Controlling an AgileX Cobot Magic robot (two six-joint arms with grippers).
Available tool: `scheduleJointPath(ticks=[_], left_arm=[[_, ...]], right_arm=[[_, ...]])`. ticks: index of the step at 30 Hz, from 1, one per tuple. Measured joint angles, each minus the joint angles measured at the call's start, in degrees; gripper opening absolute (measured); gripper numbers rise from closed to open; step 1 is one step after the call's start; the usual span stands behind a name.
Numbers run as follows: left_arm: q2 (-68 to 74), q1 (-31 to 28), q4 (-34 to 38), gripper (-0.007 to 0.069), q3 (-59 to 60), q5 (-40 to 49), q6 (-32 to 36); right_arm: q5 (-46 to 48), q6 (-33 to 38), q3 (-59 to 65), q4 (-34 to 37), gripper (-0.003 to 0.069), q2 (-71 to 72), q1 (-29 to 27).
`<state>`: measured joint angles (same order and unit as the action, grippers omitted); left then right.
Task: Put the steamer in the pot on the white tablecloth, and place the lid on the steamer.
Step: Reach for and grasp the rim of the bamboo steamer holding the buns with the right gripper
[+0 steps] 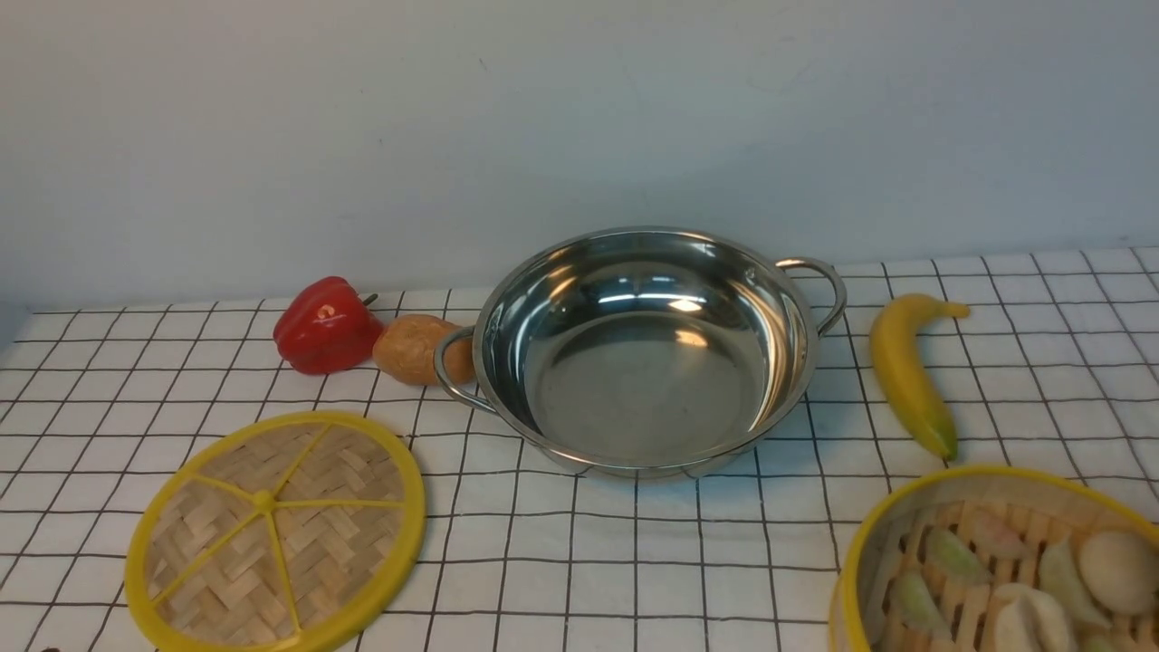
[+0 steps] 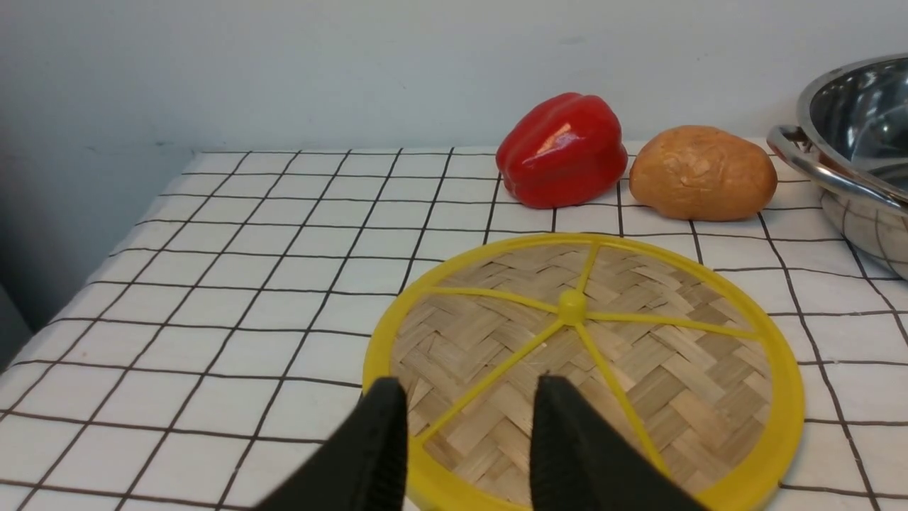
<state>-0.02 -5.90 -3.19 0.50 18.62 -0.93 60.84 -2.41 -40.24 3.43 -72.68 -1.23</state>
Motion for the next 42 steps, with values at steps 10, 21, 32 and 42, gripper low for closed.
scheduleJointPath(ticks=[10,21,32,42], left_arm=[[0.0,0.0,0.0,0.0243,0.0,0.0,0.0],[0.0,0.0,0.0,0.0243,0.0,0.0,0.0],[0.0,0.0,0.0,0.0243,0.0,0.0,0.0],[0.0,0.0,0.0,0.0243,0.0,0.0,0.0]], right_arm=[[-4.96,-4.44,-0.23,-6.62,0.0389,-6.11,0.0],[-10.34,-6.85,-0.29,-9.81,0.0302,-12.43,0.0],[-11.24,-10.7,-0.72,-14.0,0.0065,-13.79,0.05],[-0.61,-6.27,-11.92,-13.61,0.0069,-12.41,0.1]])
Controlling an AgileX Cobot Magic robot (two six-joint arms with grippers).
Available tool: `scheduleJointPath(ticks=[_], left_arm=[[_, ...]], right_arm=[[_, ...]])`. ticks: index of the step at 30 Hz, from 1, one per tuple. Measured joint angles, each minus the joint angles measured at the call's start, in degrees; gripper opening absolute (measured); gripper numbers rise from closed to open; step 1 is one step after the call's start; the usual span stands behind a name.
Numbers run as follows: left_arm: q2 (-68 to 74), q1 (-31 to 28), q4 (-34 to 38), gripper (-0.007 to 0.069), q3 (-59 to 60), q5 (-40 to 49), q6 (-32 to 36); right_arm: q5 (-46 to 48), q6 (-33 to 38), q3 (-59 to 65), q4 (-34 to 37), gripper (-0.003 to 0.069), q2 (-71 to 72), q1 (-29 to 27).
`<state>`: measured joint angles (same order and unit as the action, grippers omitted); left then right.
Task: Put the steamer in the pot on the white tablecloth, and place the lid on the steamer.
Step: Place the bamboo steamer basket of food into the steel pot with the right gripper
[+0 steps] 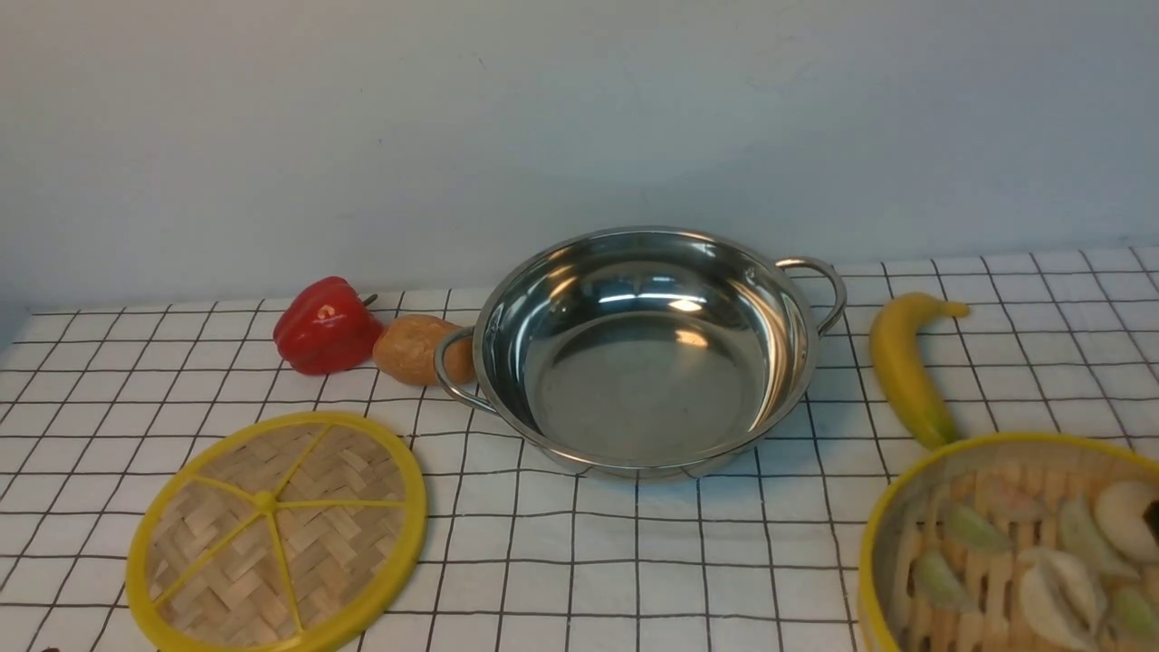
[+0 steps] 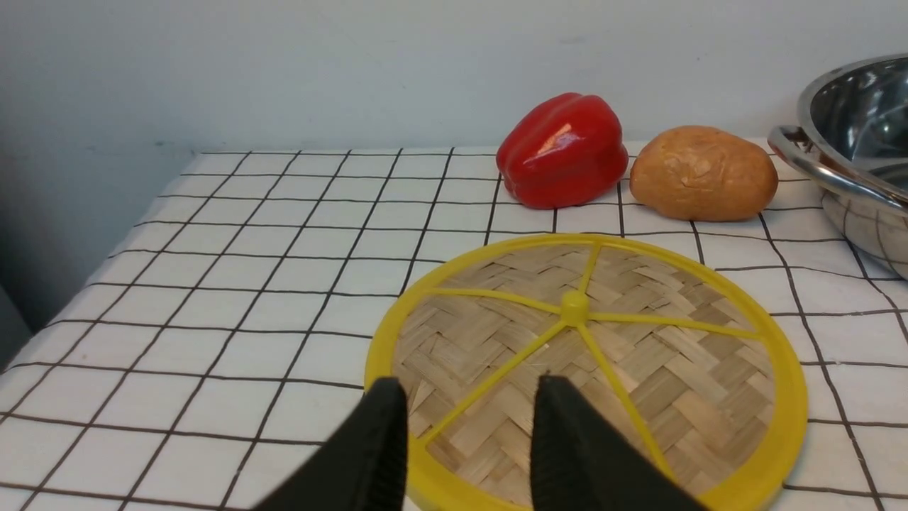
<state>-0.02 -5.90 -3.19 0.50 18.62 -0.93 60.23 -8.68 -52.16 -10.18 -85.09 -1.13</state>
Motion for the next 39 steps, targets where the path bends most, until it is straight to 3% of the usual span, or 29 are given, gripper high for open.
scheduleJointPath(ticks=[6,17,34,39], left_arm=[[0.0,0.0,0.0,0.0243,0.0,0.0,0.0],[0.0,0.0,0.0,0.0243,0.0,0.0,0.0],[0.0,0.0,0.0,0.0243,0.0,0.0,0.0],[0.0,0.0,0.0,0.0243,0.0,0.0,0.0]], right_arm=[[9.38,6.29,-12.67,2.83,0.0078,0.22,0.0],[10.89,13.35,-33.34,13.41,0.0078,-11.07,0.22],[11.1,16.62,-69.82,17.82,0.0079,-37.89,14.46],[11.3,16.73,-78.15,18.24,0.0079,-44.57,16.47]])
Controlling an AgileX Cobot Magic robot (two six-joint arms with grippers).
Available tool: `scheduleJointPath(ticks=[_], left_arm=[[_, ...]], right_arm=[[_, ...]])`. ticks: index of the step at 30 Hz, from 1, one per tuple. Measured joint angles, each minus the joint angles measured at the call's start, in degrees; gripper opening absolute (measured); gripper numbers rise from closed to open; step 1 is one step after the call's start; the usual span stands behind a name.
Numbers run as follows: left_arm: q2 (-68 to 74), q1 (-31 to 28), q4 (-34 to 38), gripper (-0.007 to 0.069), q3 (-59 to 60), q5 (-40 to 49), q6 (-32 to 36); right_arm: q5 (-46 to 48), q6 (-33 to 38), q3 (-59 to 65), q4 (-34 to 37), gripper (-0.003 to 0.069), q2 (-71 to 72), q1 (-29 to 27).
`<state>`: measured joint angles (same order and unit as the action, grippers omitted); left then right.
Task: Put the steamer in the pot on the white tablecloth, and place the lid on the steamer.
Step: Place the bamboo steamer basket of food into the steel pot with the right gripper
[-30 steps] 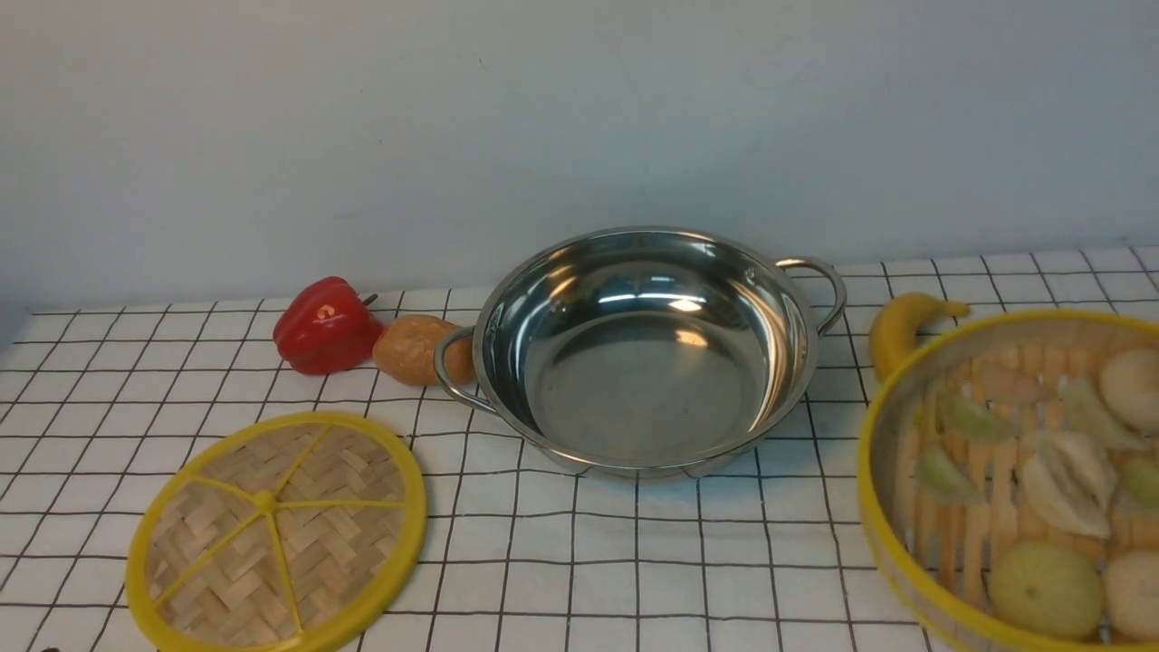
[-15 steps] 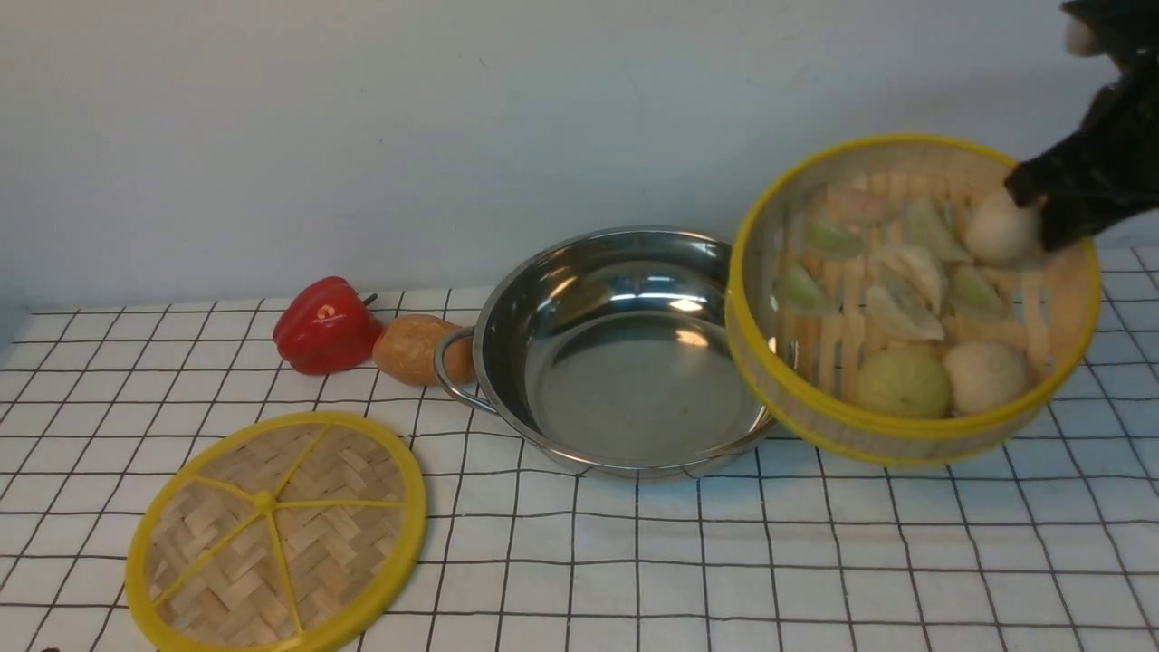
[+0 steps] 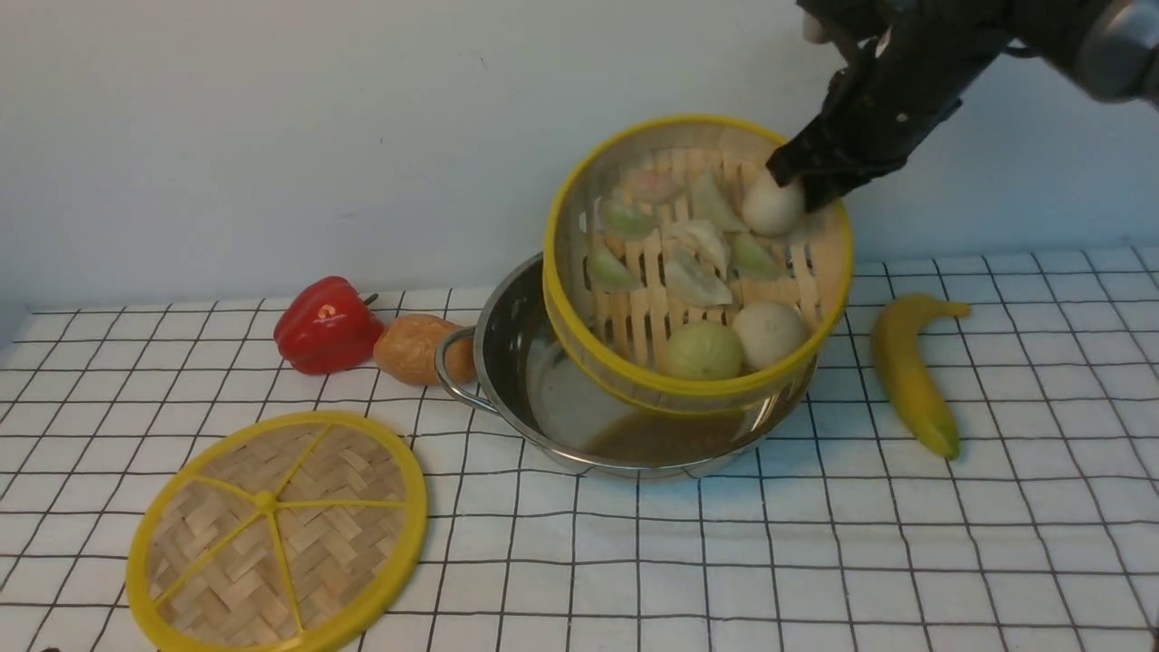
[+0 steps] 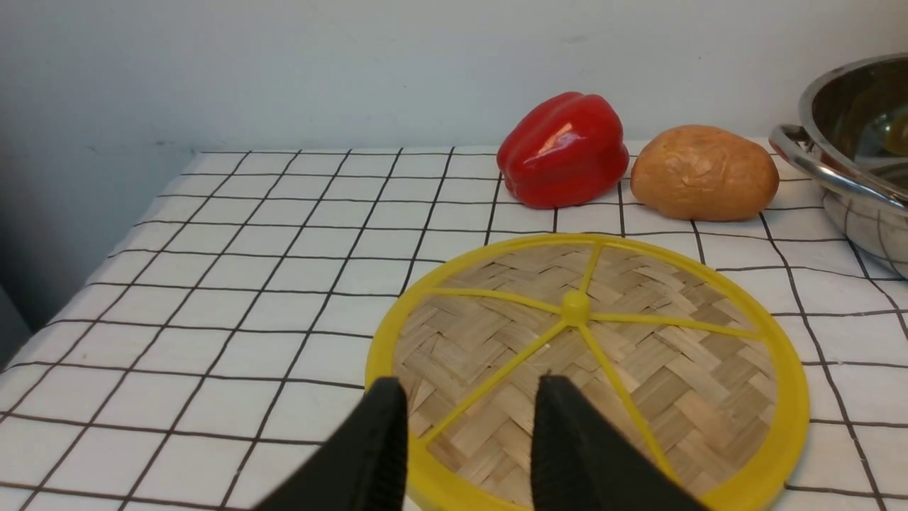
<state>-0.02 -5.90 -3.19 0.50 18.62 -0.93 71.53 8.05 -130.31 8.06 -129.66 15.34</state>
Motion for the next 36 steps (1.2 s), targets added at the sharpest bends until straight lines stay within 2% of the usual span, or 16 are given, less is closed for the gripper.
scheduleJointPath(ticks=[5,25,36], left_arm=[[0.0,0.0,0.0,0.0243,0.0,0.0,0.0],[0.0,0.0,0.0,0.0243,0.0,0.0,0.0],[0.0,0.0,0.0,0.0243,0.0,0.0,0.0]], right_arm=[[-0.13,0.17,-4.65,1.08,0.0079,-4.54,0.24],[0.11,-0.18,-5.09,3.02,0.0079,-10.71,3.34],[-0.13,-2.68,-5.15,-0.77,0.008,-11.49,3.39]])
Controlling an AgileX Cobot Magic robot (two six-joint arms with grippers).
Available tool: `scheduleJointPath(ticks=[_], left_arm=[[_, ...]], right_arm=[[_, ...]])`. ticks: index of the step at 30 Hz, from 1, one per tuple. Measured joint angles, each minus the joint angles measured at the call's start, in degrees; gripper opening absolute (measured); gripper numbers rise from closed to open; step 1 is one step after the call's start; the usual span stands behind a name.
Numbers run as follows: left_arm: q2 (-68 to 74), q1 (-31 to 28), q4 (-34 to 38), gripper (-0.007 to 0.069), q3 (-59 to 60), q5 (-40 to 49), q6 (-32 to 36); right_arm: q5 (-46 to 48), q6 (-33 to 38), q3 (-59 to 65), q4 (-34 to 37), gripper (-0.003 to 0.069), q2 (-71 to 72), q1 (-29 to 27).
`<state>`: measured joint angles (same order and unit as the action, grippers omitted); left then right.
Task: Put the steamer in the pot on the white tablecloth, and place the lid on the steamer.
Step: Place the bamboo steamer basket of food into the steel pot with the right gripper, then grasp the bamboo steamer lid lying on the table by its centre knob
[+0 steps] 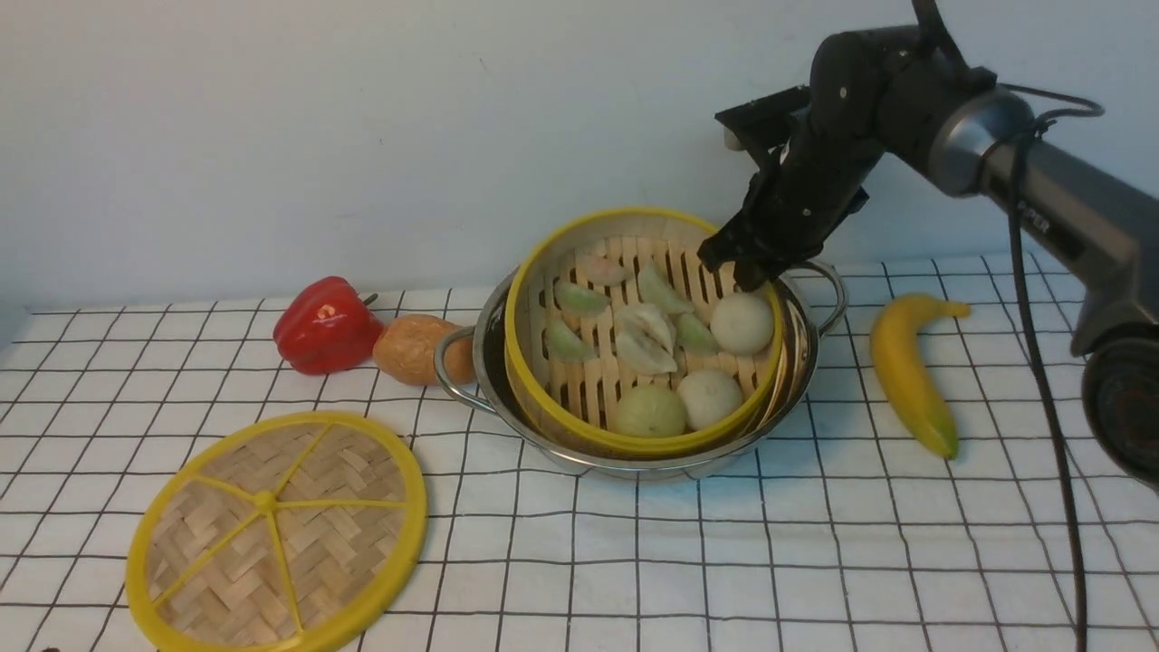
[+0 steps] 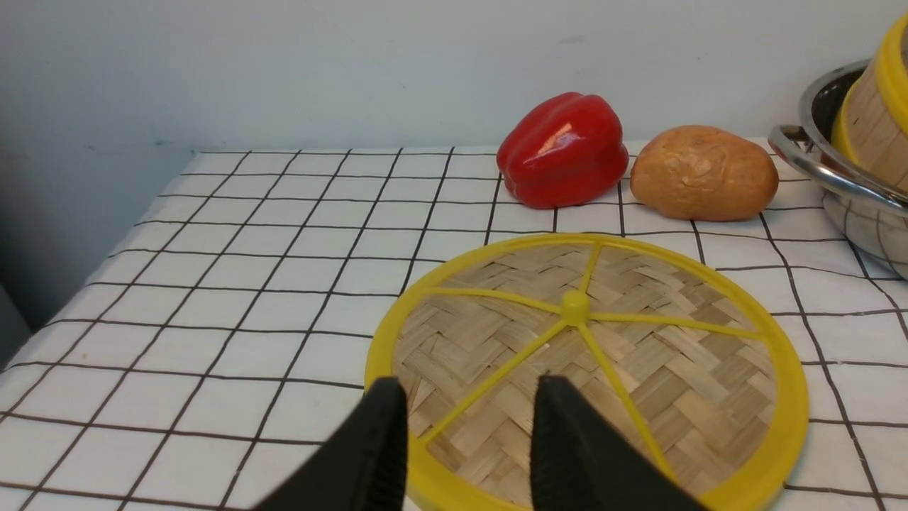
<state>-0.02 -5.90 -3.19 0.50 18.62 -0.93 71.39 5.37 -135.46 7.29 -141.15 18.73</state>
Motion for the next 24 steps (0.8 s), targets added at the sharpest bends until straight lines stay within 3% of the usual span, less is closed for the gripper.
scheduleJointPath(ticks=[3,10,11,14,20,22,24], left_arm=[[0.0,0.0,0.0,0.0243,0.0,0.0,0.0],[0.0,0.0,0.0,0.0243,0.0,0.0,0.0],[0.0,0.0,0.0,0.0243,0.0,0.0,0.0],[0.0,0.0,0.0,0.0243,0.0,0.0,0.0],[0.0,0.0,0.0,0.0243,0.0,0.0,0.0],[0.0,0.0,0.0,0.0243,0.0,0.0,0.0],[0.0,0.0,0.0,0.0243,0.0,0.0,0.0]], right_arm=[[-0.08,0.0,0.0,0.22,0.0105,0.0,0.0],[-0.59,2.6,0.0,2.71,0.0347,0.22,0.0],[-0.59,2.59,-0.03,3.1,0.0417,0.49,0.0],[-0.53,2.59,-0.81,3.1,0.047,1.09,0.0],[-0.46,-1.81,-9.96,2.42,0.0454,3.32,0.0],[-0.66,-4.38,-14.58,1.0,0.0388,4.77,0.0],[-0.79,-6.87,-18.62,-1.05,0.0267,6.95,0.0]])
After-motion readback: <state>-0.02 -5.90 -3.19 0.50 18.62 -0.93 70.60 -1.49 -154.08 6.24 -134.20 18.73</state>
